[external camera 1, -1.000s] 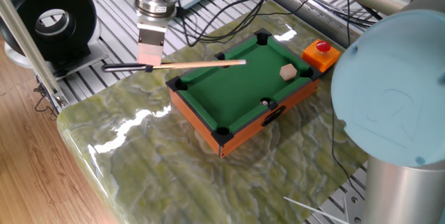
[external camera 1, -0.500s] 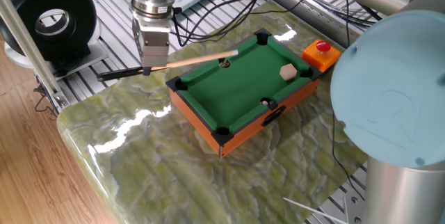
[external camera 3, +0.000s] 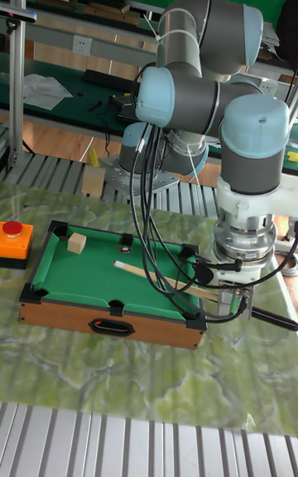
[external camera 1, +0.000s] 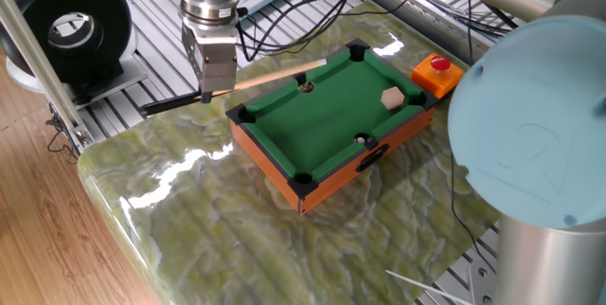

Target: Hit the pool ball

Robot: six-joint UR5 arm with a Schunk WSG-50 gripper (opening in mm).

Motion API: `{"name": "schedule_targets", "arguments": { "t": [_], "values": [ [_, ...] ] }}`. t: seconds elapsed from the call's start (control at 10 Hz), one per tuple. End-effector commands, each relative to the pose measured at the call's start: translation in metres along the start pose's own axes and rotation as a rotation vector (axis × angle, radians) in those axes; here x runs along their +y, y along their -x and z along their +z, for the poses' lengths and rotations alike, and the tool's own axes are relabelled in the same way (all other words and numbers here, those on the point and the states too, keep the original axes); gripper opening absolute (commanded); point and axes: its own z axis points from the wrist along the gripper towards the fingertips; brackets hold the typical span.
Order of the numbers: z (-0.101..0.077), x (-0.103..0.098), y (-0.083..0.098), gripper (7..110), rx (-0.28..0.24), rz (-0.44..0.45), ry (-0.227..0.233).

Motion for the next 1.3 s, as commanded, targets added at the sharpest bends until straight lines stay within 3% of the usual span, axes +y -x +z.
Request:
{"name": "schedule_targets", "arguments": {
  "t": [0.0, 0.2, 0.3, 0.4, 0.5, 0.6, 0.8, 1.1, 1.2],
  "values": [
    [-0.002, 0.007, -0.017, 7, 0.069, 0.032, 0.028],
    [-0.003, 0.010, -0.021, 7, 0.084, 0.068, 0.038],
    [-0.003, -0.001, -0.025, 7, 0.097, 0.136, -0.008],
    [-0.005, -0.007, -0.041, 7, 0.160, 0.176, -0.042],
    [-0.005, -0.007, -0.040, 7, 0.156, 0.174, -0.042],
    [-0.003, -0.003, -0.027, 7, 0.104, 0.160, -0.021],
    [-0.002, -0.005, -0.016, 7, 0.061, 0.156, -0.023],
    [-0.003, -0.016, -0.017, 7, 0.061, 0.232, -0.071],
    [-0.002, -0.012, -0.006, 7, 0.031, 0.237, -0.061]
  ]
}}
